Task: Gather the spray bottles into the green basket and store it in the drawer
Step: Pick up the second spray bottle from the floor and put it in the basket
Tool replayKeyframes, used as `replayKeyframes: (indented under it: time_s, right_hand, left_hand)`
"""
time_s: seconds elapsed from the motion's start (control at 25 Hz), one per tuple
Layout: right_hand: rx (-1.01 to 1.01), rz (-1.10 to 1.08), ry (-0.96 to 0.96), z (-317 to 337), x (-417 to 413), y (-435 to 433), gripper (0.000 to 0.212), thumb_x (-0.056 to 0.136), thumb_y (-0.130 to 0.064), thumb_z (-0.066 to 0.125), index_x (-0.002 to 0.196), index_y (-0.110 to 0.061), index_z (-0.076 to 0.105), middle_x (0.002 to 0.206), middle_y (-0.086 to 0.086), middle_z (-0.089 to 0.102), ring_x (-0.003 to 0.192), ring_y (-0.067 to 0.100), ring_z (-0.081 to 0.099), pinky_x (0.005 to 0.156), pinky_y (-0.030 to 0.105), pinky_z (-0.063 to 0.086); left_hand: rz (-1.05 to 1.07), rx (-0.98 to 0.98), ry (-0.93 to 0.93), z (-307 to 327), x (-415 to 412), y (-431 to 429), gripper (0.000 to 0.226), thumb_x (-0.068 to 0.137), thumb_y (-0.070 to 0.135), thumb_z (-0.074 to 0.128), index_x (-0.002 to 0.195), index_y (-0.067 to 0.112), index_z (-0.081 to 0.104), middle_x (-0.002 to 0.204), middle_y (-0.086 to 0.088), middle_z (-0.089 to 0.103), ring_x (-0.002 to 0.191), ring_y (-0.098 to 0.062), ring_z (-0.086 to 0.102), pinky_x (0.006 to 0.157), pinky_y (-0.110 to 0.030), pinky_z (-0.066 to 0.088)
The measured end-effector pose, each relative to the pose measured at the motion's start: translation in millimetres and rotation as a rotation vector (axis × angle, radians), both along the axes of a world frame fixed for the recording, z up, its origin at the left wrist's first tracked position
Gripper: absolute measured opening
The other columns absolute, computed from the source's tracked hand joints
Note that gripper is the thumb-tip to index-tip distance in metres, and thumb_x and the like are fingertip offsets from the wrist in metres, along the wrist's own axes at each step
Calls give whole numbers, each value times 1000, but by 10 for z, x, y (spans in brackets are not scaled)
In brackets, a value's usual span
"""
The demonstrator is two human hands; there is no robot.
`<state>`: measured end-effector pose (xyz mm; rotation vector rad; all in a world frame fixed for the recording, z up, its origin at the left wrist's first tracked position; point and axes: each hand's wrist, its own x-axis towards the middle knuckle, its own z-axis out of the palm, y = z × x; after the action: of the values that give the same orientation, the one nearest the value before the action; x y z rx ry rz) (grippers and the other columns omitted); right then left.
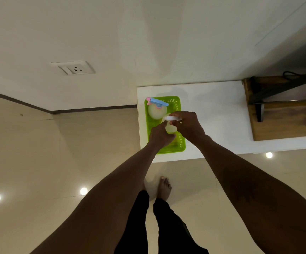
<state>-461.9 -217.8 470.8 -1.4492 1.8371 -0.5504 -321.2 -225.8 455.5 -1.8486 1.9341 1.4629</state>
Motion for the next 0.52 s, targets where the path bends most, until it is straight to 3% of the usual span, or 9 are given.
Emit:
replayKeyframes:
  time_s: [0.2, 0.52]
  right_hand:
    - [10, 57, 50, -96, 31, -4, 14, 81, -17, 73, 94, -20, 75, 88, -2, 75, 82, 18, 68, 77, 39, 53]
    - [31, 47, 147, -51, -8, 37, 27, 81, -30, 75, 107, -24, 72, 99, 1, 75, 89, 23, 67, 79, 36, 53]
  left_hand:
    - [-30, -20, -1, -45, 8, 43, 67, 85, 38, 69, 144, 17, 46, 133, -7, 62, 126, -28, 55, 103, -33, 41]
    - [-48, -22, 8, -3, 76, 146, 80, 87, 37, 69, 154, 14, 31, 152, -5, 45, 140, -26, 41, 113, -34, 32]
